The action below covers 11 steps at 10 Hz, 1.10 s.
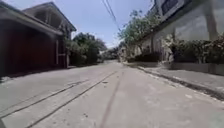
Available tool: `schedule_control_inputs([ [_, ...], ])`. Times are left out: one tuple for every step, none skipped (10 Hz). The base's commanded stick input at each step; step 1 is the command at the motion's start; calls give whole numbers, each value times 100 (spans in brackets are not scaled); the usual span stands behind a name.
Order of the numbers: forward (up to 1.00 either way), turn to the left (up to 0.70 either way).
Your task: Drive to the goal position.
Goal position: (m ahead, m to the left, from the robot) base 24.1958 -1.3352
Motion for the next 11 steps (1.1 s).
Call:
schedule_control_inputs([
  [100,-29],
  [100,1],
  [100,1],
  [100,1],
  [100,1],
  [100,1],
  [100,-12],
  [100,-39],
  [100,-20],
  [100,1],
  [100,1],
])
